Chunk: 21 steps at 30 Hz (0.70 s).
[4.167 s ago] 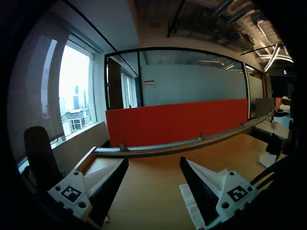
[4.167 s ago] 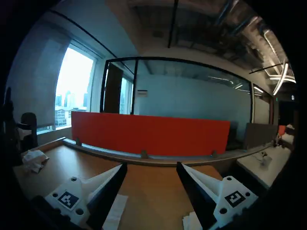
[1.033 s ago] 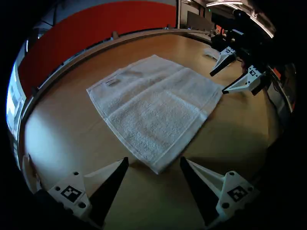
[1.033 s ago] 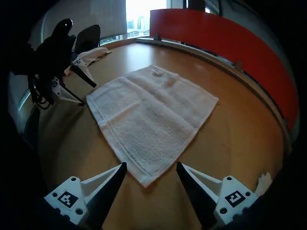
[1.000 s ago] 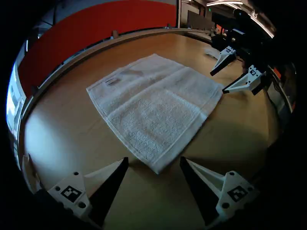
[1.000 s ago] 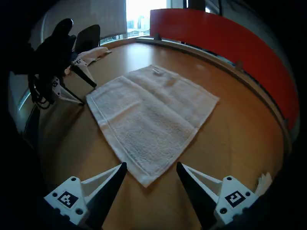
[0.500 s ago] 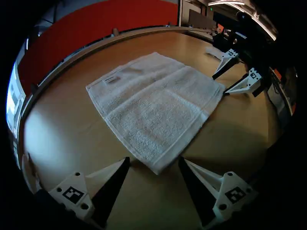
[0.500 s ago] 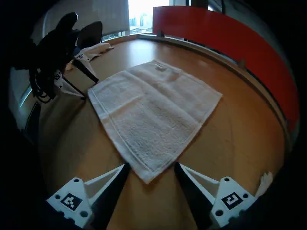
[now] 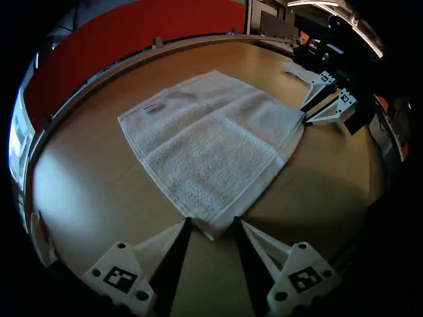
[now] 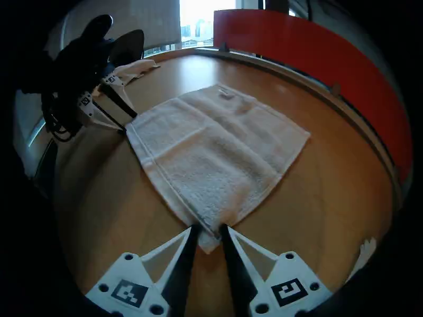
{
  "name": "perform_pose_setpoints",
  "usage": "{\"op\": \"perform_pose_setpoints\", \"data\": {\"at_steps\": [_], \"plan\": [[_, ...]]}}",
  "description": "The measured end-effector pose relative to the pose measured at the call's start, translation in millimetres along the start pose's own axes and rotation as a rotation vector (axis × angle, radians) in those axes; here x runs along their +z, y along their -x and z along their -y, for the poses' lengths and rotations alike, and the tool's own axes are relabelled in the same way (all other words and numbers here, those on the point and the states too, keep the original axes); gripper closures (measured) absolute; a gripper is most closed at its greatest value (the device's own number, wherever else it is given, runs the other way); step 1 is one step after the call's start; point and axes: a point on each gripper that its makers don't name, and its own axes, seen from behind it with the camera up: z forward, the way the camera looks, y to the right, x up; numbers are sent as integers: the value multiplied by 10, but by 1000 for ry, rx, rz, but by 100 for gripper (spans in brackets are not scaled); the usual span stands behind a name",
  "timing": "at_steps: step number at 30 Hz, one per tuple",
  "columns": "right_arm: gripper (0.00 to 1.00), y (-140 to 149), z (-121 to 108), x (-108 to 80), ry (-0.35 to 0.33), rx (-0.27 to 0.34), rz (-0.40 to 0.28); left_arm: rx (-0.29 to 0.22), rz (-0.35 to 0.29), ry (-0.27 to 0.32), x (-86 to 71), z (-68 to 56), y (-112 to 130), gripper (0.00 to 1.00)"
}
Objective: Fold towel
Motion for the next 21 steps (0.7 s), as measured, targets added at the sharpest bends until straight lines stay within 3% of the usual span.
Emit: {"op": "perform_pose_setpoints", "data": {"at_steps": [9,21], "plan": [[78,-31,46,16,-12,15,-3,-13,14,-8,5,-2,-17,87],[83,-188,3,-71,0,46,-44,-74,-10,-14,-84,-36,-110,89]]}}
